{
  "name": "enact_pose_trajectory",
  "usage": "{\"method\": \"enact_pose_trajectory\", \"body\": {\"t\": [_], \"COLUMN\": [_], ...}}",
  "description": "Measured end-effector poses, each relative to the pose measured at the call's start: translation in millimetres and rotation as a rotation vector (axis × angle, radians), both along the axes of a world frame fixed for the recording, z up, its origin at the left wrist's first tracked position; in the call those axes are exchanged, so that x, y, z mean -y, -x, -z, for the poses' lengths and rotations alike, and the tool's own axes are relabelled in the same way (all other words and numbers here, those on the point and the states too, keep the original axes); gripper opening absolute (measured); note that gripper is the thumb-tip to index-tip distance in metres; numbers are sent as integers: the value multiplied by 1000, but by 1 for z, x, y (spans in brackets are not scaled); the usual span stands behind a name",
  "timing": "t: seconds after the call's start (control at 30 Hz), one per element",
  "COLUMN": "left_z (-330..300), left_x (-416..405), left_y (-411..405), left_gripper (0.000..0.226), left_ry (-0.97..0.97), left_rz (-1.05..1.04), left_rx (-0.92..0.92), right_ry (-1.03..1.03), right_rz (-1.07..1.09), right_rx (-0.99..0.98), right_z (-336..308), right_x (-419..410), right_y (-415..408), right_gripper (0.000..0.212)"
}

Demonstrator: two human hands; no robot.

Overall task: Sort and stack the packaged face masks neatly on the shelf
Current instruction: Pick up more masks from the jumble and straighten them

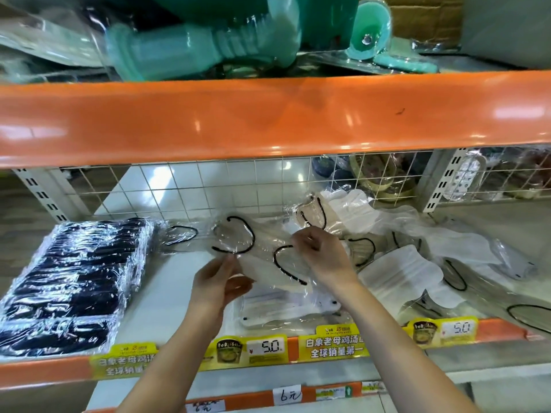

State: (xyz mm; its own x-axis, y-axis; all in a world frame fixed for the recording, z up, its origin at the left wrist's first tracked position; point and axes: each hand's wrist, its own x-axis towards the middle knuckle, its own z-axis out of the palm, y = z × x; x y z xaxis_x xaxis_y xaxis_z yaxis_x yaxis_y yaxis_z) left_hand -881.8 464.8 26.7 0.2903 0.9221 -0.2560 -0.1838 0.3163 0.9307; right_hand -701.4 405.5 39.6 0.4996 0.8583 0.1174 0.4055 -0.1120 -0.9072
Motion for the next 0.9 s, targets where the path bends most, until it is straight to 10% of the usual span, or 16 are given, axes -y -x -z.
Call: {"method": "enact_pose_trajectory", "body": {"t": [0.17,0.5,0.9], "left_z": [10,7,12], "left_x": [1,-11,-56], "left_y": [13,41,74], "left_gripper": [14,13,38], "left_ry": [58,17,-1338], "left_rz": [-69,-201,-166], "left_rx": [59,117,-943], "right_ry": [43,153,-232], "right_rz": [80,-379,-103], "right_rx": [664,794,801], "right_z": [11,37,17], "right_x": [-7,-26,-73], "right_y": [13,59,81], "right_gripper": [27,66,40]}}
